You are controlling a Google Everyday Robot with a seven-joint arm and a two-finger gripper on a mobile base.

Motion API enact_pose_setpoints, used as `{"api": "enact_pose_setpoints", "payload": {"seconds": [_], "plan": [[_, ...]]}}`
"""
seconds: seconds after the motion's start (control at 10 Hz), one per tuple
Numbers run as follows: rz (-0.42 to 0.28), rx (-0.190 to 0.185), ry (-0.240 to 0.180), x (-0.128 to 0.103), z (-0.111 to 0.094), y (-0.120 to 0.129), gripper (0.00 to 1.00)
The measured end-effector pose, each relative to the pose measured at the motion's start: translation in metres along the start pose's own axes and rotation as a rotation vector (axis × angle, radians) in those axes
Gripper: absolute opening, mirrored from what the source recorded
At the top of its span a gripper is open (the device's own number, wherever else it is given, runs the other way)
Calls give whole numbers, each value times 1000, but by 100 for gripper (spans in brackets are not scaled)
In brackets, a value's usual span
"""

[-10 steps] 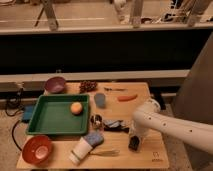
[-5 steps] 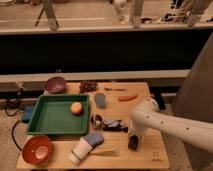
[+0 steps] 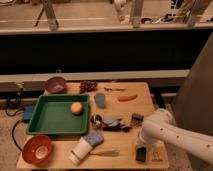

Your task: Wipe table surface with eraser

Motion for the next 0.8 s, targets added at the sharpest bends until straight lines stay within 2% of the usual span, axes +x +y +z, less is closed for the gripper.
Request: {"api": "enact_pose_setpoints", "payload": {"seconds": [0.2,0.5,0.8], "plan": [[-12,16,8,-6,-5,13,8],[27,29,46,9,-10,40,8],[66,1,71,35,-9,53,8]]}}
